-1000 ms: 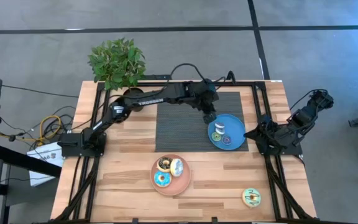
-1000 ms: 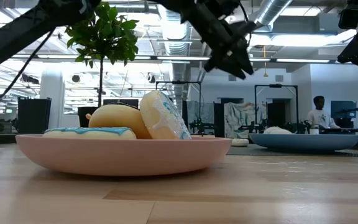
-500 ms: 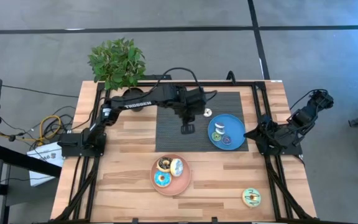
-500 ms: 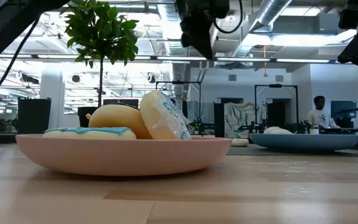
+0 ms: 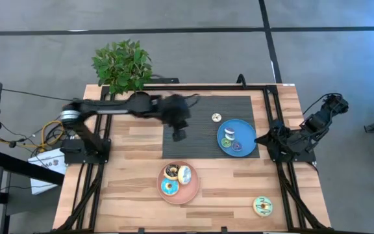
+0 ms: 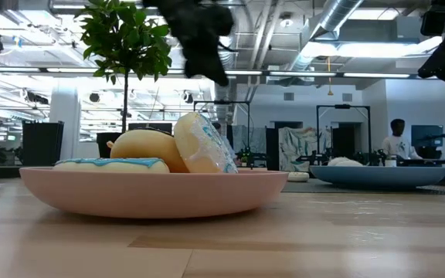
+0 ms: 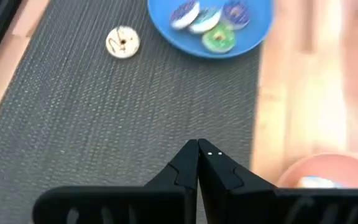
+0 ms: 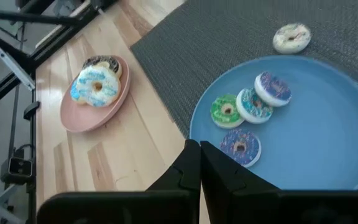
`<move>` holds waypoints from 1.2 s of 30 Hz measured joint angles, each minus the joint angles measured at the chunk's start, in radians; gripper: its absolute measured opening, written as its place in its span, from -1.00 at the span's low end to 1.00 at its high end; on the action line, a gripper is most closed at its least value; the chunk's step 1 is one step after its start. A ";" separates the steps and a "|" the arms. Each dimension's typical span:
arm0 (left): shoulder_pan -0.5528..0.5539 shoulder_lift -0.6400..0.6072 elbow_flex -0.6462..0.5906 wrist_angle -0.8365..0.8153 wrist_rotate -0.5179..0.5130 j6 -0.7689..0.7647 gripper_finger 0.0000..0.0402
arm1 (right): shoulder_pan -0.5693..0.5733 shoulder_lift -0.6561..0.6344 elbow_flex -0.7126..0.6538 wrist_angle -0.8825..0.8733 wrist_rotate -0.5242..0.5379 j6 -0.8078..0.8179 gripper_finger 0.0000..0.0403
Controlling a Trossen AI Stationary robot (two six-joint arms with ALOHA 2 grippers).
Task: Pick & Place donuts
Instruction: Put the small white donut onto the blue plate
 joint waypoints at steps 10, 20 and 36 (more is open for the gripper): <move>-0.094 -0.573 -0.761 0.536 -0.015 -0.092 -1.00 | 0.000 0.000 0.000 0.018 0.023 0.011 -0.99; -0.112 -1.048 -1.272 0.980 0.002 0.035 -1.00 | -0.015 0.000 0.000 0.058 0.044 0.047 -1.00; -0.111 -1.511 -1.420 0.845 0.058 0.041 -1.00 | -0.226 0.206 0.000 0.301 0.033 -0.107 -1.00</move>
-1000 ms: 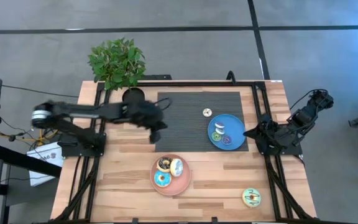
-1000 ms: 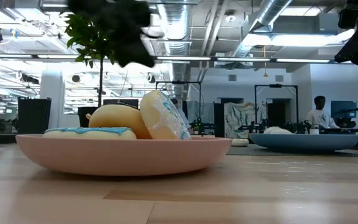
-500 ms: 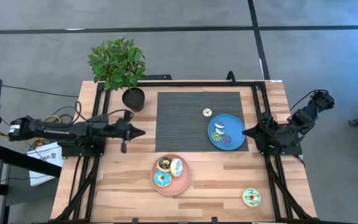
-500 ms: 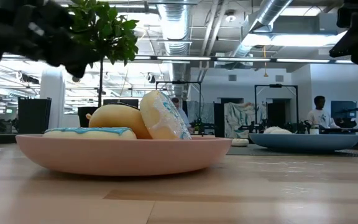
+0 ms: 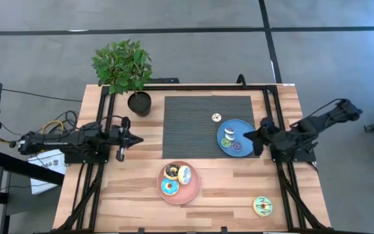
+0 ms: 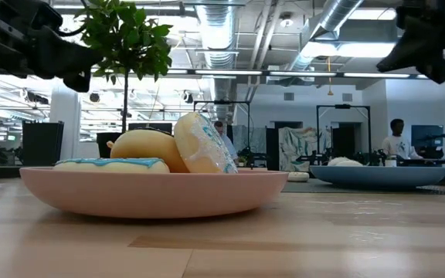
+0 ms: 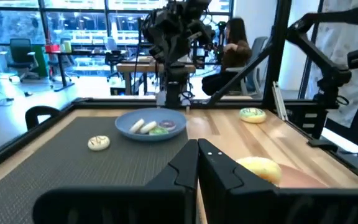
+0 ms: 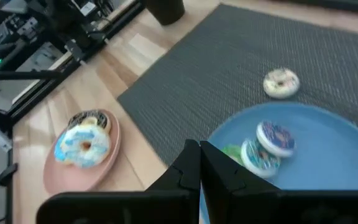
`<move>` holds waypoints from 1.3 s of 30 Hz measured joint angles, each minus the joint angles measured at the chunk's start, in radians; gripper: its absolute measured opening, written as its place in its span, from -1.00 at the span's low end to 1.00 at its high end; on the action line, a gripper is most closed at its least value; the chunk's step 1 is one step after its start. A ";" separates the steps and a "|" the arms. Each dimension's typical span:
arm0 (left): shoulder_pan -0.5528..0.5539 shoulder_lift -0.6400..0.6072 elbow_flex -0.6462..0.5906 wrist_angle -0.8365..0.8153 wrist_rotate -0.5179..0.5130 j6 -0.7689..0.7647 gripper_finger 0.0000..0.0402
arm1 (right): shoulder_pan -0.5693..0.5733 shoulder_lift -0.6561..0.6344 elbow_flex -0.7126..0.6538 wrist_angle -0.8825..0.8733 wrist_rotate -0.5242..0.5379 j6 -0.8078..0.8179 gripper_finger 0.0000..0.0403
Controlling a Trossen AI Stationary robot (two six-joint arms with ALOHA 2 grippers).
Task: Pick & Place donuts
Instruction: Put the small white donut onto the blue plate
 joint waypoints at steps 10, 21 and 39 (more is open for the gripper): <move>0.000 -0.166 -0.001 -0.157 0.022 0.021 -1.00 | -0.255 0.255 0.077 0.267 -0.239 -0.263 -1.00; 0.000 -0.162 -0.002 -0.175 -0.022 -0.009 -1.00 | -0.540 0.650 0.439 0.269 -0.257 -0.582 -1.00; 0.000 -0.162 -0.004 -0.186 -0.075 -0.001 -1.00 | -0.940 1.163 0.636 0.057 -0.678 -0.510 -0.04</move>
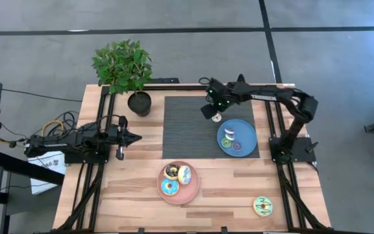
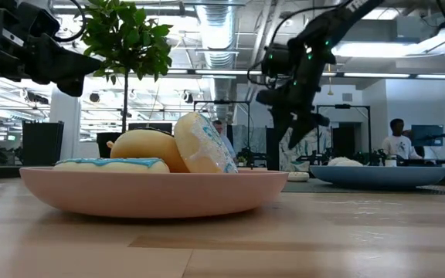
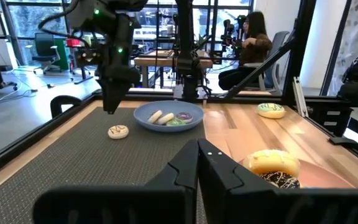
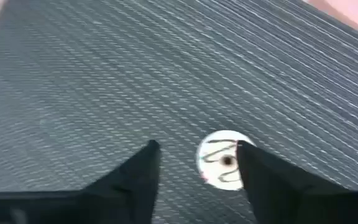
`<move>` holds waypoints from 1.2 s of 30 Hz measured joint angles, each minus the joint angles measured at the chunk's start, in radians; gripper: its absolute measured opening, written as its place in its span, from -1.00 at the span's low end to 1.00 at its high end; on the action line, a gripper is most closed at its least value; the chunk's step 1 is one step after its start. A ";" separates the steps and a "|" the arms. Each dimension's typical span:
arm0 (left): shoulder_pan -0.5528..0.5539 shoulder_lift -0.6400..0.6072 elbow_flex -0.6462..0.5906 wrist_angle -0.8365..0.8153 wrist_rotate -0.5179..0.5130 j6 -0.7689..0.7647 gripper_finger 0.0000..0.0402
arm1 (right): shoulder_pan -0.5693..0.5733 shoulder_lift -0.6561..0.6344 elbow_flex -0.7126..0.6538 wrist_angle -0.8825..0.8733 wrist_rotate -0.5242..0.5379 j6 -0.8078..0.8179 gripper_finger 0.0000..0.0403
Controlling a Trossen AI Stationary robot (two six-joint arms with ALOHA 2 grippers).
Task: Pick & Place donuts
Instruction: Put the small white donut onto the blue plate
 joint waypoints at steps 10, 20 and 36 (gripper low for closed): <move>0.000 0.000 0.000 -0.003 -0.012 -0.002 -1.00 | -0.021 0.095 0.001 -0.030 0.043 -0.009 0.61; 0.000 0.000 0.000 -0.004 -0.017 -0.003 -1.00 | -0.005 0.173 0.000 -0.059 0.085 0.007 0.53; 0.000 0.000 -0.001 -0.004 -0.017 -0.003 -1.00 | 0.003 0.174 -0.001 -0.062 0.081 0.008 -0.02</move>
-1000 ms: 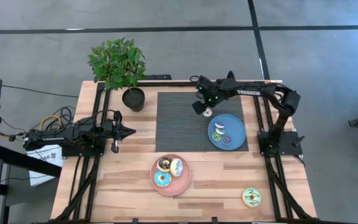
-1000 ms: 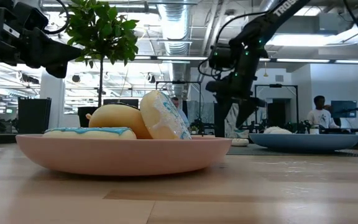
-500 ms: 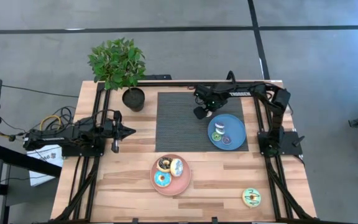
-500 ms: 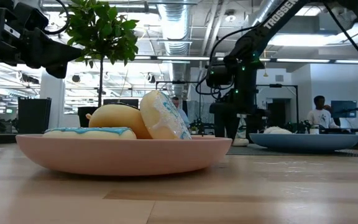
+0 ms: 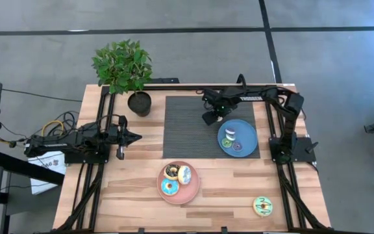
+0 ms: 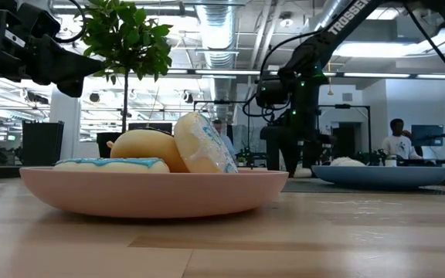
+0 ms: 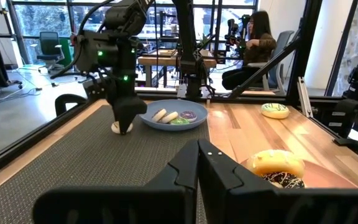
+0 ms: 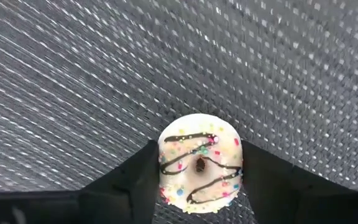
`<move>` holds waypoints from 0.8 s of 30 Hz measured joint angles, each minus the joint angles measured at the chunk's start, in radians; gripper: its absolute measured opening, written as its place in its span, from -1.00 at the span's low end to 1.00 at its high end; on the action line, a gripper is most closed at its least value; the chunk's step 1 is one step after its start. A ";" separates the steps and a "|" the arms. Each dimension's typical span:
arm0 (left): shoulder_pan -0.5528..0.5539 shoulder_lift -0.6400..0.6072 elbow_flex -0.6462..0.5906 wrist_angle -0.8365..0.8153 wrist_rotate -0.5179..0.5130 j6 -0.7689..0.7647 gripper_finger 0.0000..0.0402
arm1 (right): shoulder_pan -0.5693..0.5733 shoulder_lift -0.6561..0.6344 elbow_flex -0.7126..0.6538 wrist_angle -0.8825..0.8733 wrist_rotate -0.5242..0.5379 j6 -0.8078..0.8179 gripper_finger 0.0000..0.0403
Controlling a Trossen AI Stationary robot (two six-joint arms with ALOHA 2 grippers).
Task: Pick & Place donuts
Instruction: Put the small white donut onto the blue plate
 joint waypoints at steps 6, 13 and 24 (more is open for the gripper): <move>0.000 0.000 0.000 0.000 0.000 0.000 -1.00 | 0.000 -0.033 0.000 -0.008 -0.002 0.008 -0.18; 0.000 0.000 0.000 0.000 0.000 0.000 -1.00 | 0.002 -0.186 -0.004 -0.080 -0.001 0.016 -0.24; 0.000 0.000 0.000 0.000 0.000 0.000 -1.00 | 0.067 -0.617 -0.397 -0.088 0.014 0.291 -0.27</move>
